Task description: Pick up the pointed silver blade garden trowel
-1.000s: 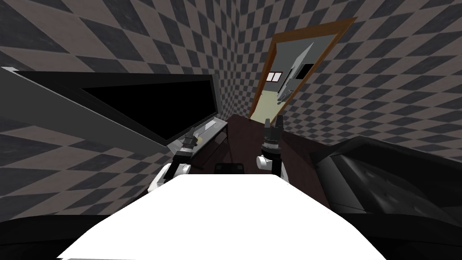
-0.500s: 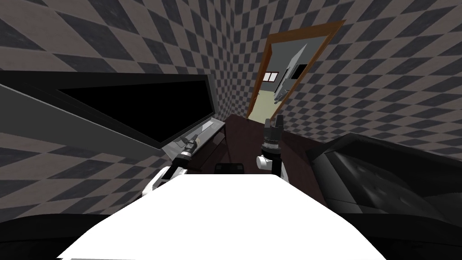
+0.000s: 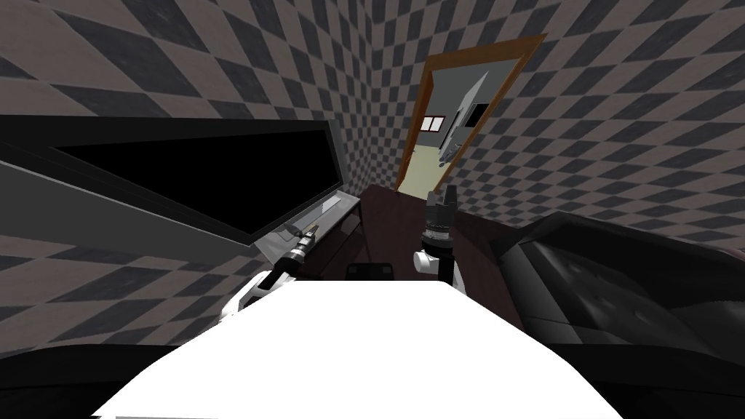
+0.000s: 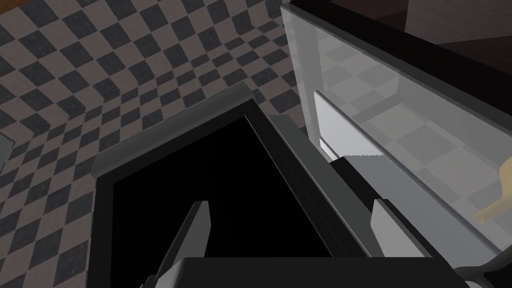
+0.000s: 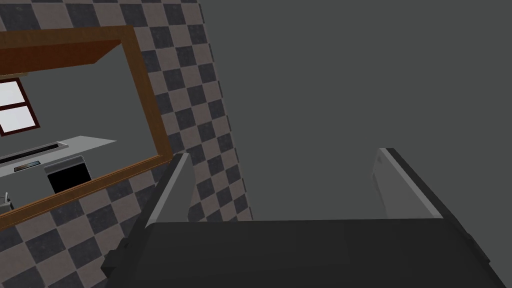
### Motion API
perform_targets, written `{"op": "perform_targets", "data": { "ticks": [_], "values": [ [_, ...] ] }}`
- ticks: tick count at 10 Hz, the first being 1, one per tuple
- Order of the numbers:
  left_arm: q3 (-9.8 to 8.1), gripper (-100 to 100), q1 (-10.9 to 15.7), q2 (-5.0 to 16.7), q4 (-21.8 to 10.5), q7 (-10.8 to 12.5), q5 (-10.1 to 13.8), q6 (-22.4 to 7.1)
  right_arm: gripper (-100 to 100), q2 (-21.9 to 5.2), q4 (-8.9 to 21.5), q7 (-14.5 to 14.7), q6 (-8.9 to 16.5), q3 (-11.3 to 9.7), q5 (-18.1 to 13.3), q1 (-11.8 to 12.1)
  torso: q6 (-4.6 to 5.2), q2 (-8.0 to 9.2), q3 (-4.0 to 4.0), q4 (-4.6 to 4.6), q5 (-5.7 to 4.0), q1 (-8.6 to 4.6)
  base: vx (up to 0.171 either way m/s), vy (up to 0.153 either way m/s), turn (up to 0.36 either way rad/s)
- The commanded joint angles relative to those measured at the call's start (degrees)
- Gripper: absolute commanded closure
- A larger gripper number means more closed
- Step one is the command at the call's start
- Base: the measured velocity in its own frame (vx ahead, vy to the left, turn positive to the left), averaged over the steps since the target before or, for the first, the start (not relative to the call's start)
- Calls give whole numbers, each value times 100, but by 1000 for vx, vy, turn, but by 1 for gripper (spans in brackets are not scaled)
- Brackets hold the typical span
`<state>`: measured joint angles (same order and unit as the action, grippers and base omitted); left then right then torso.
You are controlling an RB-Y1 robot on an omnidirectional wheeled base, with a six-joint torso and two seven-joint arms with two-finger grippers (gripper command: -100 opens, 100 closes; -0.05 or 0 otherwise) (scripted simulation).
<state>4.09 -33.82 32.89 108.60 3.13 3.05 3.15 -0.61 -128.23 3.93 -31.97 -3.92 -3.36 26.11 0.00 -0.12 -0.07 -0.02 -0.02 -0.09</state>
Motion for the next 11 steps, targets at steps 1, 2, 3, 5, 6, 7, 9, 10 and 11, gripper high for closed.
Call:
{"op": "perform_targets", "data": {
  "ticks": [1,2,3,5,6,7,9,10,11],
  "values": [
    [1,-100,-41,123,-2,-14,44,-167,0,0,0,0,0,0,0,0,0,0,0,0,0,0,23,-23,-25],
    [36,-100,-65,318,-146,-57,107,-359,0,0,0,0,0,0,0,0,-2,3,2,1,-1,1,28,-23,-45],
    [71,-100,-84,468,-288,-98,169,-502,0,0,0,0,0,0,0,0,-1,3,2,1,0,2,53,-40,-74],
    [105,-100,-100,695,-429,-140,228,-734,0,0,0,0,0,0,0,0,-2,-2,-1,0,-2,-2,37,-29,-30],
    [137,-100,-111,877,-568,-180,285,-918,0,0,0,0,0,0,0,0,-1,-1,0,0,-1,0,58,-27,-73],
    [137,-100,-111,877,-568,-180,285,-918,0,0,0,0,0,0,0,0,-1,-7,-4,-1,-1,1,47,-15,-13],
    [168,-100,-117,1052,-703,-220,340,-1097,0,0,0,0,0,0,0,0,-1,-2,-1,0,0,2,35,-20,-23],
    [197,-100,-119,1221,-835,-259,393,-1271,0,0,0,0,0,0,0,0,-2,1,0,0,0,3,48,-23,-25],
    [225,-100,-117,1383,-964,-296,443,-1423,0,0,0,0,0,0,0,0,-1,-4,-2,-1,0,2,67,-23,-39]
  ]
}}
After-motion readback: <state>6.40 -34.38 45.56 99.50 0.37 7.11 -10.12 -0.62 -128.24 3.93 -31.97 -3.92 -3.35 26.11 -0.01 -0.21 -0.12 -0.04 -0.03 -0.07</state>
